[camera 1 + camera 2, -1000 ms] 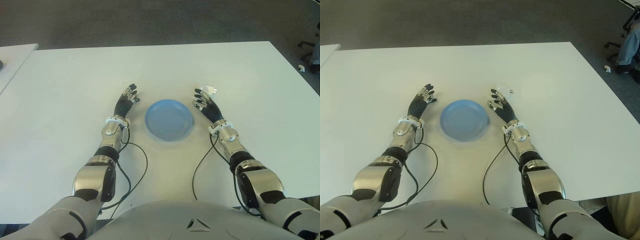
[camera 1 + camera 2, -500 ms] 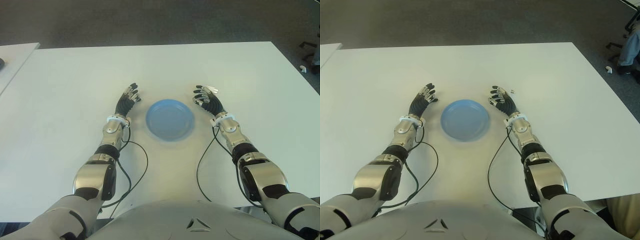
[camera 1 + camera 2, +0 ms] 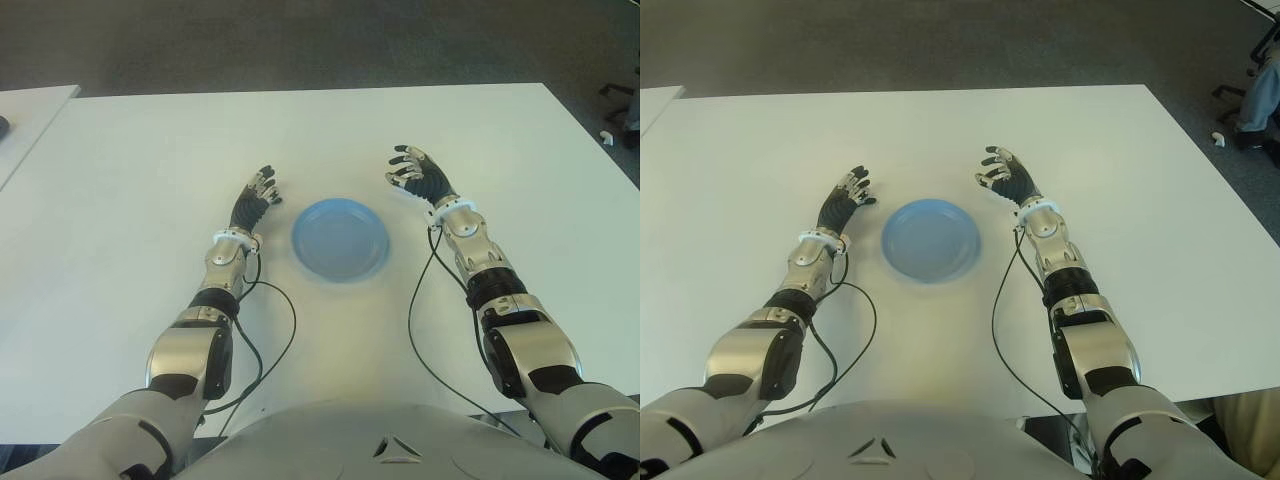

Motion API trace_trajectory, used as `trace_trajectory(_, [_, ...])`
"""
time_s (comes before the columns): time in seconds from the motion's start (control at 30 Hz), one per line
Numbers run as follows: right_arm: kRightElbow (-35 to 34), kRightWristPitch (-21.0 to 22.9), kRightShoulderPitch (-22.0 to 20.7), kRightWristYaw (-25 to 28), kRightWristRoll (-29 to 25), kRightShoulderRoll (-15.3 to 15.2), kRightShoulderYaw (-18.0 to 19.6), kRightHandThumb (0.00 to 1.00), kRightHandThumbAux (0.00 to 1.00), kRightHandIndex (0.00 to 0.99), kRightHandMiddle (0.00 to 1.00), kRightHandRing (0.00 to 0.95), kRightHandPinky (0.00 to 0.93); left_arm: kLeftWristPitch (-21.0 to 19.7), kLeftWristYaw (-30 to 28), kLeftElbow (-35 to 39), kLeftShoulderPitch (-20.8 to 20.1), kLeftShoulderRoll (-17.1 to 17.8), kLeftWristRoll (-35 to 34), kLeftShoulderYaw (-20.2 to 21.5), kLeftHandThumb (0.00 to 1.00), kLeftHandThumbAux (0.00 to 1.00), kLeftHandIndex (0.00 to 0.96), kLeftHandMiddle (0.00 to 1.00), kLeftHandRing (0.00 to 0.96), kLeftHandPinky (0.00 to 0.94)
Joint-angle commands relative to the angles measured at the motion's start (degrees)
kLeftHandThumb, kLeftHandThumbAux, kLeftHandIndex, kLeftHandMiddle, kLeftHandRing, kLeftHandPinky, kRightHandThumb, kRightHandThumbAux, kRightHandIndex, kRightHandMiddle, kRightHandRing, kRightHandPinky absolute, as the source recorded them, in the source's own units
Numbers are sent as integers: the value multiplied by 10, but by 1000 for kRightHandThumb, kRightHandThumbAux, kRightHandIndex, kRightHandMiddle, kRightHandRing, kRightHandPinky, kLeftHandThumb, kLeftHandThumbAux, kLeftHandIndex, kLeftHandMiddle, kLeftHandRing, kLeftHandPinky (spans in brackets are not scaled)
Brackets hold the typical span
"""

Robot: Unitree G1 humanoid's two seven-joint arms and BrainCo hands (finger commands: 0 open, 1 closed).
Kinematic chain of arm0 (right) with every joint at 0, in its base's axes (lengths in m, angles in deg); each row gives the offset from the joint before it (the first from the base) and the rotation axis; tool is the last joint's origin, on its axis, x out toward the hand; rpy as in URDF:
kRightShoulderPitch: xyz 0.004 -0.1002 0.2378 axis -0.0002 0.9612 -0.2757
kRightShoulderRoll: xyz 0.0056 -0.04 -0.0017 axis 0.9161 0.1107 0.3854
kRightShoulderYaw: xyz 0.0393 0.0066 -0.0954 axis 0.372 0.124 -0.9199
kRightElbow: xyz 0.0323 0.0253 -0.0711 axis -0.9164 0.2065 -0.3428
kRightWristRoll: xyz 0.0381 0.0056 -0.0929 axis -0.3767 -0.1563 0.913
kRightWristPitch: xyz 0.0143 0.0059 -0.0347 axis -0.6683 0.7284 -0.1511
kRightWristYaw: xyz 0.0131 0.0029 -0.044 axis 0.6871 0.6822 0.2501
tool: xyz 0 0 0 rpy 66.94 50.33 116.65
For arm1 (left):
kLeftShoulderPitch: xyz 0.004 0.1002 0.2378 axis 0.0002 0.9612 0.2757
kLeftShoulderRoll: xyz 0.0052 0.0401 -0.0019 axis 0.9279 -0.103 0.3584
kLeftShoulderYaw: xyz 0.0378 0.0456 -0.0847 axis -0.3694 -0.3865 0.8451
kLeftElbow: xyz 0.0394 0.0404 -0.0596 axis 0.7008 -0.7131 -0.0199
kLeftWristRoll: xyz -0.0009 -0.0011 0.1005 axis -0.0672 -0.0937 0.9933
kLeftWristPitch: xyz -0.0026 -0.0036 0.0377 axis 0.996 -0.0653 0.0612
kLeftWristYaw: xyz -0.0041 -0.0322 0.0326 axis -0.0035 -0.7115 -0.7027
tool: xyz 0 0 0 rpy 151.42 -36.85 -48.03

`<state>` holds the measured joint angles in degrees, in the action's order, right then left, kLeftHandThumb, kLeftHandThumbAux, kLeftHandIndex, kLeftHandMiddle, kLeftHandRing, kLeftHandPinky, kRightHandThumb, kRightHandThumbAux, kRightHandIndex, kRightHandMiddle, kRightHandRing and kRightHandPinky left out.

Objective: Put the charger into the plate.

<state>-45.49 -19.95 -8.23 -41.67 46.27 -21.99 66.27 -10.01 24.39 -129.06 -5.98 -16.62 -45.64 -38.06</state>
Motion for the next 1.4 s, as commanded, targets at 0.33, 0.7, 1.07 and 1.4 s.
trace_trajectory(0.33, [-46,3,-45,0,1,4,6,541,734,139,359,403,399,-31,6,-20,9,-3,12,-6,0,624,65,36,29,50])
trace_trajectory(0.7, [141,-64,-158,-8,7,-3,12,578,706,139,313,344,354,-30,7,-25,3,-5,15,-8,0,609,70,46,36,62])
trace_trajectory(1.07, [299,-146,-181,-157,141,-22,-84,486,588,79,150,187,190,-32,4,-25,3,-8,13,-8,0,604,64,45,36,56])
trace_trajectory(1.4, [344,-109,-182,-218,235,-38,-164,396,479,5,20,19,10,-30,3,-24,9,-8,12,-6,0,591,68,50,39,60])
